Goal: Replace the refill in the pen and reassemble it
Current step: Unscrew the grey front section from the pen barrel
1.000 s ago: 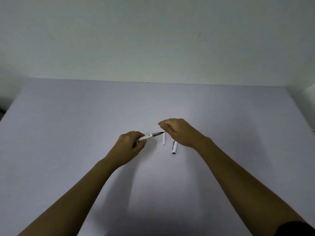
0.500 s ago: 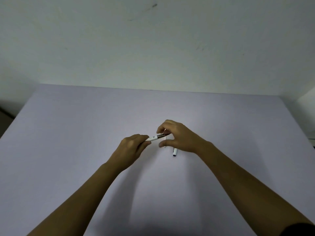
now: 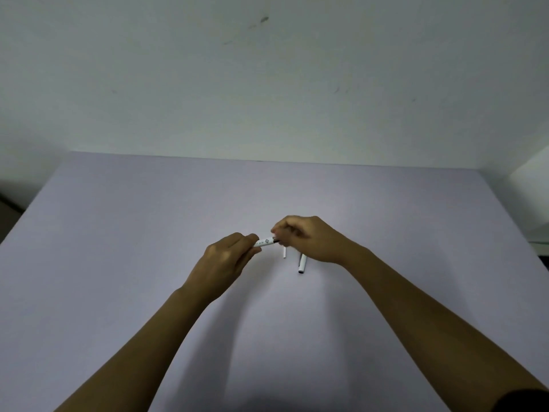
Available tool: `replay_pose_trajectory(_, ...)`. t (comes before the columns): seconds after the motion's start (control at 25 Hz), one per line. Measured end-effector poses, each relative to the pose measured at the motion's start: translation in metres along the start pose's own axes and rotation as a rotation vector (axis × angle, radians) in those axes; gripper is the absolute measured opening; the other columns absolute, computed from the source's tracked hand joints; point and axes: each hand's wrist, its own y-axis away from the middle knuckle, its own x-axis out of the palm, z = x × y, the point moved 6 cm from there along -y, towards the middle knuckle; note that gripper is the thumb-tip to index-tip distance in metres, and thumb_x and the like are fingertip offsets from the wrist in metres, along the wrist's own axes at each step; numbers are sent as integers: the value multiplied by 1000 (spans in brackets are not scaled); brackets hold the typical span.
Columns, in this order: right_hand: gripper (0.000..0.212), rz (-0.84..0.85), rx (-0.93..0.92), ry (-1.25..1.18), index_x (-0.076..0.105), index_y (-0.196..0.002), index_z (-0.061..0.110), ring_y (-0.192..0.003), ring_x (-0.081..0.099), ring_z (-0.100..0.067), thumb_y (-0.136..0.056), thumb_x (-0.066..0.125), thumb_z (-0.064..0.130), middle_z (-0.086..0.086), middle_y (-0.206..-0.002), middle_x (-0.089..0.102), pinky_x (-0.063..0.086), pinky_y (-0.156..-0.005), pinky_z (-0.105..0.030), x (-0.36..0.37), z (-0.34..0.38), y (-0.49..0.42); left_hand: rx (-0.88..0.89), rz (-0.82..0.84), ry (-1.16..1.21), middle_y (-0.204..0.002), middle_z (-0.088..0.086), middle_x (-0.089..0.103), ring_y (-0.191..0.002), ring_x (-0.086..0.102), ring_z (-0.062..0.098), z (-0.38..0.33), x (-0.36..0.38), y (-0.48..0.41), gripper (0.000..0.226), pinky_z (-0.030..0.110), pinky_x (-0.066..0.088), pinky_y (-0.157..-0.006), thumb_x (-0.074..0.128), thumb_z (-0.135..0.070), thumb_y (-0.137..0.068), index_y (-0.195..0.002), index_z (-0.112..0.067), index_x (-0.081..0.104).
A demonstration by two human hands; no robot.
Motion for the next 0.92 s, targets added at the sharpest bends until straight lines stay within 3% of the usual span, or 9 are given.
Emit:
replay_pose_trajectory(0.08, 44, 20, 86, -4, 70, -90, 13, -74, 64, -12, -96, 39, 43, -1, -78, 70, 51, -80, -28, 3, -3, 0, 11, -1, -14, -64, 4, 51, -52, 43, 18, 0, -2, 0, 24, 22, 31, -48, 43, -29, -92, -96, -11, 59)
replay_pose_trajectory(0.12, 42, 27, 76, 28, 70, -85, 12, -72, 64, -14, -96, 40, 40, 1, -74, 69, 50, -78, -28, 3, -1, 1, 17, -2, -22, -63, 4, 51, -52, 43, 18, 0, -3, 0, 23, 23, 31, -48, 43, -29, -92, -96, -12, 58)
replay_pose_trajectory(0.28, 7, -13, -100, 51, 67, -90, 17, -86, 65, -15, -83, 67, 20, -1, -90, 69, 53, -80, -29, -3, 8, 5, 18, -5, -4, -63, 5, 50, -52, 44, 20, 0, -3, 4, 25, 27, 36, -46, 43, -30, -93, -95, -11, 60)
replay_pose_trajectory(0.4, 24, -71, -57, 17, 67, -95, 16, -90, 66, -14, -86, 60, 37, -2, -97, 71, 54, -86, -30, -4, 5, 5, 15, -8, 7, -63, 5, 51, -52, 44, 20, -2, -3, 5, 24, 28, 37, -45, 44, -29, -92, -95, -11, 60)
replay_pose_trajectory(0.52, 49, -33, 98, 9, 72, -85, 13, -75, 69, -12, -94, 38, 48, 1, -79, 73, 53, -82, -27, -2, 0, 5, 12, -8, 9, -64, 4, 50, -54, 43, 19, -3, -2, 5, 23, 26, 34, -47, 44, -29, -92, -97, -12, 58)
replay_pose_trajectory(0.64, 20, -25, 12, 60, 69, -80, 17, -70, 66, -5, -89, 59, 31, 9, -73, 69, 50, -72, -17, -6, 6, 7, -3, -19, 15, -64, 3, 50, -56, 40, 15, 0, -3, 7, 23, 21, 30, -50, 44, -30, -92, -97, -13, 58)
replay_pose_trajectory(0.72, 7, -35, -53, 17, 67, -85, 21, -76, 64, -2, -80, 71, 22, 11, -79, 66, 51, -78, -18, -9, 10, 8, -6, -30, 28, -65, 3, 51, -57, 41, 15, 0, -2, 9, 23, 20, 31, -52, 45, -30, -92, -98, -13, 59)
replay_pose_trajectory(0.8, 16, -59, -18, -25, 66, -94, 23, -84, 65, -4, -81, 69, 32, 11, -85, 66, 51, -85, -21, -8, 8, 8, 1, -42, 43, -66, 4, 53, -57, 44, 16, -2, -1, 9, 23, 22, 34, -51, 46, -29, -92, -99, -12, 59)
replay_pose_trajectory(0.92, 37, 9, 109, -16, 69, -95, 14, -79, 69, -11, -92, 48, 44, 5, -80, 70, 51, -82, -24, -3, 6, 9, 16, -50, 54, -65, 5, 53, -55, 45, 17, -6, -1, 8, 22, 25, 36, -49, 47, -27, -92, -99, -11, 60)
